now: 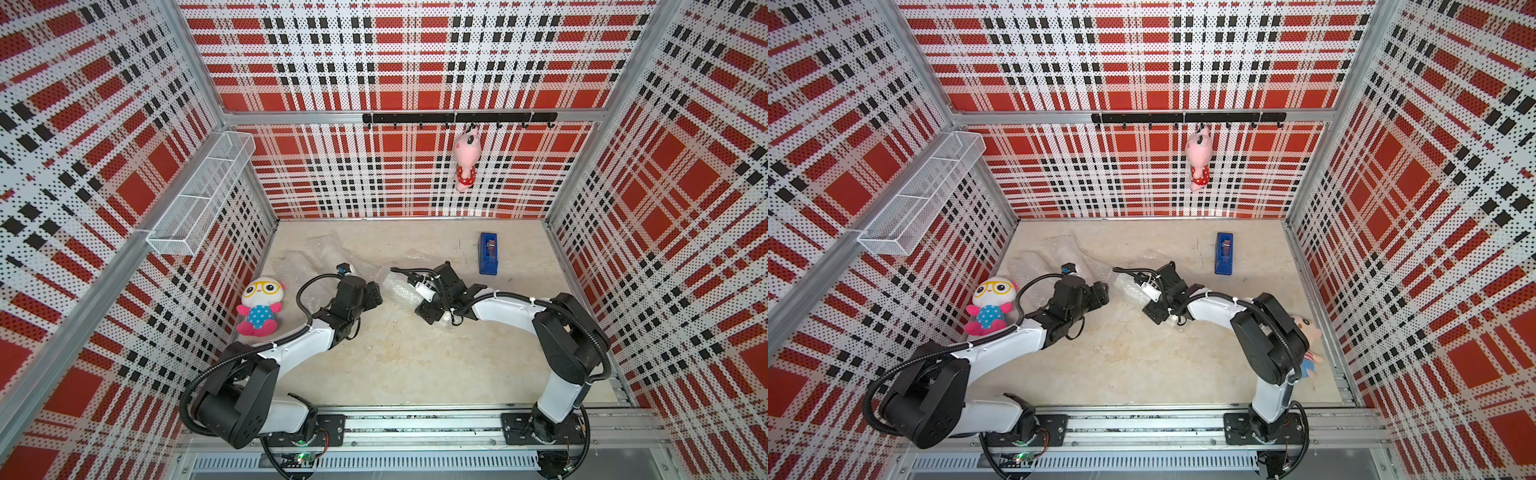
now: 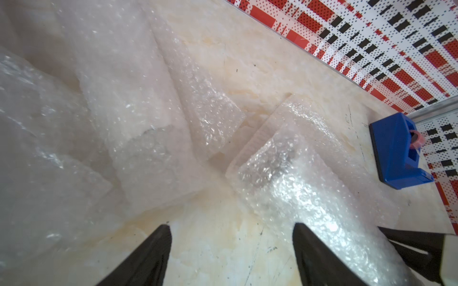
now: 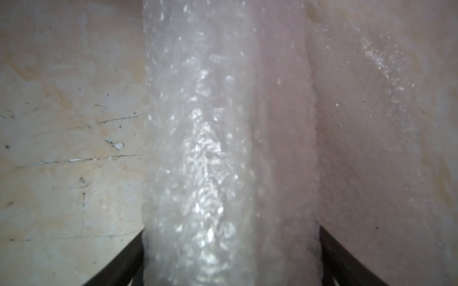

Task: Wrap vases in bubble wrap
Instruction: Wrap the vase in bubble wrap.

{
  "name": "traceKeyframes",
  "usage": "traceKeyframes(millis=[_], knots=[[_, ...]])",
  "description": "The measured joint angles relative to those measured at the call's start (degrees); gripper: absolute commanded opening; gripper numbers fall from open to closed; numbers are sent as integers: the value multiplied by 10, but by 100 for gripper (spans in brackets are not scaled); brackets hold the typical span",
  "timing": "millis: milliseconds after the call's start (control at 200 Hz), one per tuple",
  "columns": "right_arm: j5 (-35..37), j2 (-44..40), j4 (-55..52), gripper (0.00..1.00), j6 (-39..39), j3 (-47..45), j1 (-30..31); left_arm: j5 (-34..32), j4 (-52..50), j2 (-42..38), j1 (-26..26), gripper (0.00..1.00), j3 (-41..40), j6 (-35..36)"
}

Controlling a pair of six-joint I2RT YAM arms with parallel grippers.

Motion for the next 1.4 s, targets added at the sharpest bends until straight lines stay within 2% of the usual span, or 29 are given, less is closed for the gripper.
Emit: traceKeyframes(millis=[291,436,877,1077,1398], knots=[[-112,-9,74,63,203,-45,-4,3,8,75,-35,85,44,0],[-134,-1,98,62,259,-50,-11,2,12,96,-36,87,68,0],[-197,39,124,62,328,-26,-10,5,35,77,-38,92,68,-10],[-202,49,125,64,343,-19,-10,16,26,122,-38,91,85,-11],[-189,54,113,77,353,-9,-7,17,16,170,-38,87,115,-8]])
